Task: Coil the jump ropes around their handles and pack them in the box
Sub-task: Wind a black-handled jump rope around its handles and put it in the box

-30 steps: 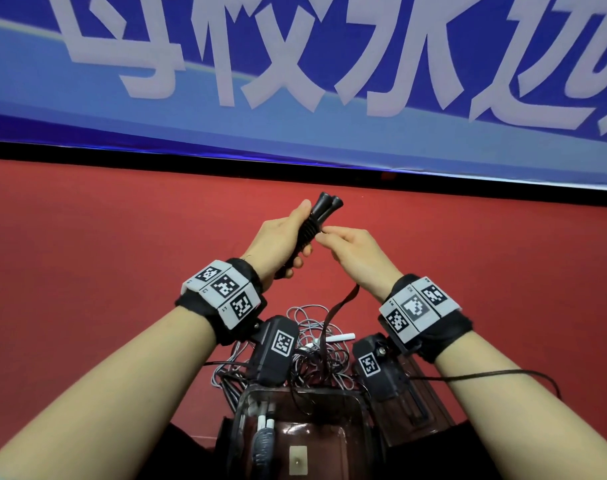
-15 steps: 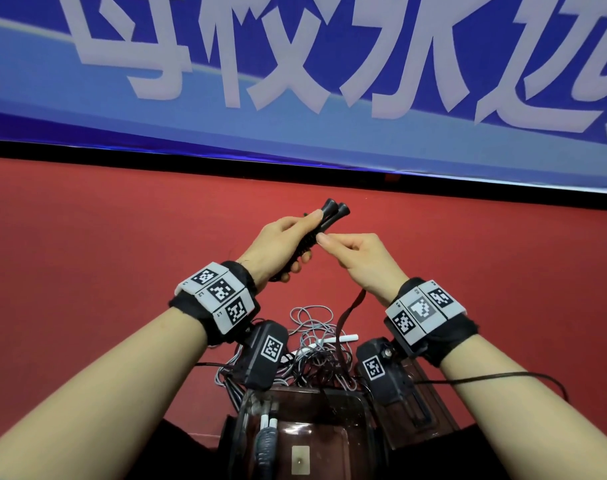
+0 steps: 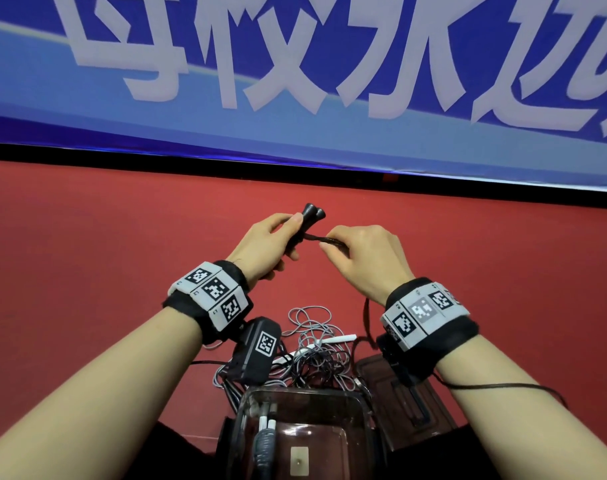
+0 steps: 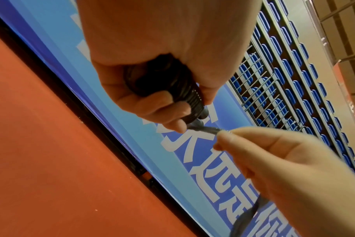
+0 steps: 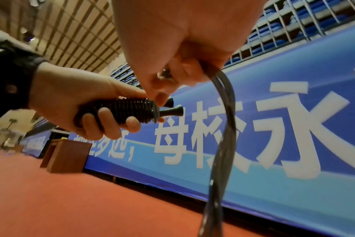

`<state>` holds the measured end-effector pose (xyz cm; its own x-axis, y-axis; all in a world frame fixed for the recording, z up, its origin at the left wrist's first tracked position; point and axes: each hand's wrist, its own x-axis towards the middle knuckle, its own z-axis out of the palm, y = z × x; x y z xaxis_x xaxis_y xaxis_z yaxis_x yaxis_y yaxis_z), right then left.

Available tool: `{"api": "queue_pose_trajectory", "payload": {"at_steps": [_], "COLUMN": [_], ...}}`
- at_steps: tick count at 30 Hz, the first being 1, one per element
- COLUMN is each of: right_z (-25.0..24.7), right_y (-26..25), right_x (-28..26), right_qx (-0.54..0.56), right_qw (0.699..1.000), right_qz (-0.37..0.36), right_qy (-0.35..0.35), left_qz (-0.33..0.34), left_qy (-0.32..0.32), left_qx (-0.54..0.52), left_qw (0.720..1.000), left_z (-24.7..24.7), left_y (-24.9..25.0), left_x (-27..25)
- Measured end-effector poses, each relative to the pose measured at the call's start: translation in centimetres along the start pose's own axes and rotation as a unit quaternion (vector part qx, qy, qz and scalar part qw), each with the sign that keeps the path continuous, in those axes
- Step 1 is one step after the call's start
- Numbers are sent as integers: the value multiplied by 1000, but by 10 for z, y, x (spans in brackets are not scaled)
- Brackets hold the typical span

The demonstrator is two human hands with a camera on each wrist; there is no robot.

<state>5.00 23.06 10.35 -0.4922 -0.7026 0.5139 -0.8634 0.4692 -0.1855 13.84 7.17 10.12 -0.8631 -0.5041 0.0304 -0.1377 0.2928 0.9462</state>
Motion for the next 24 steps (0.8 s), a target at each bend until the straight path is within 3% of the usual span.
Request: {"api": "queue_pose_trajectory", "payload": {"at_steps": [3, 7, 12, 16, 19, 24], "right_z": [0, -4, -6, -15, -19, -15], "right_y": [-5, -10, -8, 6, 13, 16], "right_x": [1, 0, 3, 7, 8, 9], "right_qx": [-19, -13, 17, 57, 96, 146], "right_qw": [996, 994, 999, 997, 995, 988], "right_qz": [-53, -50, -10, 28, 32, 8], "right_qy": [62, 91, 48, 34, 18, -54], "left_qz": [31, 53, 82, 130, 153, 140], "left_qy": [32, 54, 57, -3, -30, -71], "left_qx": [68, 210, 332, 345, 358, 442], "left_qw": [997, 975, 938, 930, 921, 883], "left_z": [-1, -1, -6, -7, -7, -2], "left_y": [-7, -16, -12, -13, -12, -7], "left_x": [6, 9, 4, 2, -1, -10]}}
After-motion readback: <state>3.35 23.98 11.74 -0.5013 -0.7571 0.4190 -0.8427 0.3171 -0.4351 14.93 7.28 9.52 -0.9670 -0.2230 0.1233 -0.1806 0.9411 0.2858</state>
